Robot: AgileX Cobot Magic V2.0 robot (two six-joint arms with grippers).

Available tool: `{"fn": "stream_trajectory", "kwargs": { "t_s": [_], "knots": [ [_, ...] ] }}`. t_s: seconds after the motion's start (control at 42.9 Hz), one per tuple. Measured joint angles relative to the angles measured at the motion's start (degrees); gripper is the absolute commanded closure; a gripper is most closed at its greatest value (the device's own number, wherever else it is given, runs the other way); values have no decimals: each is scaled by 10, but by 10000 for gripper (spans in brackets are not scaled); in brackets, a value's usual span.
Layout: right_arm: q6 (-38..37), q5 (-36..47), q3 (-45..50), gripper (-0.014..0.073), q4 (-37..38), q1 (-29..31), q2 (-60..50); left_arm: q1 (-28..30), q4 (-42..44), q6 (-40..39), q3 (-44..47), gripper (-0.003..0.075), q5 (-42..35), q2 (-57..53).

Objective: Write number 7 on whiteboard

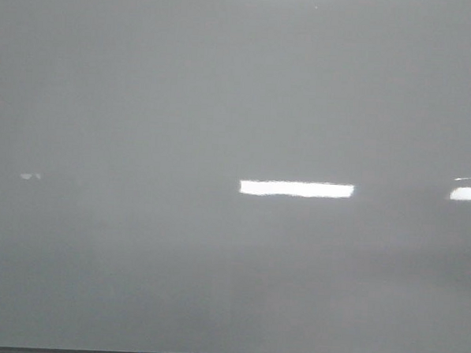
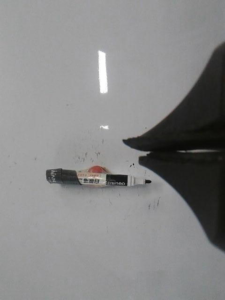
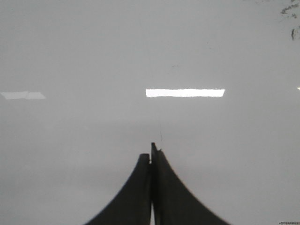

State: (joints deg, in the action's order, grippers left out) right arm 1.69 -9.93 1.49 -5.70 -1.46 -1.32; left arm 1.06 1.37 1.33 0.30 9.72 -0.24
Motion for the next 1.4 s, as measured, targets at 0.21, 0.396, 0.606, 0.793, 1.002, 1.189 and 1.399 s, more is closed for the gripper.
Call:
{"fn": "stream_trajectory", "kwargs": {
  "t_s": [0.21, 0.396, 0.606, 0.793, 1.002, 1.189, 1.399],
  "knots": [
    [0, 0, 0, 662, 0, 0, 0, 0, 0, 0, 0, 741, 0, 0],
    [0, 0, 0, 662, 0, 0, 0, 0, 0, 0, 0, 741, 0, 0],
    [0, 0, 0, 662, 0, 0, 0, 0, 0, 0, 0, 741, 0, 0],
    [0, 0, 0, 662, 0, 0, 0, 0, 0, 0, 0, 741, 0, 0],
    [0, 0, 0, 662, 0, 0, 0, 0, 0, 0, 0, 741, 0, 0],
    [0, 0, 0, 662, 0, 0, 0, 0, 0, 0, 0, 741, -2, 0],
    [0, 17, 0, 662, 0, 0, 0, 0, 0, 0, 0, 741, -20, 0]
  ]
}}
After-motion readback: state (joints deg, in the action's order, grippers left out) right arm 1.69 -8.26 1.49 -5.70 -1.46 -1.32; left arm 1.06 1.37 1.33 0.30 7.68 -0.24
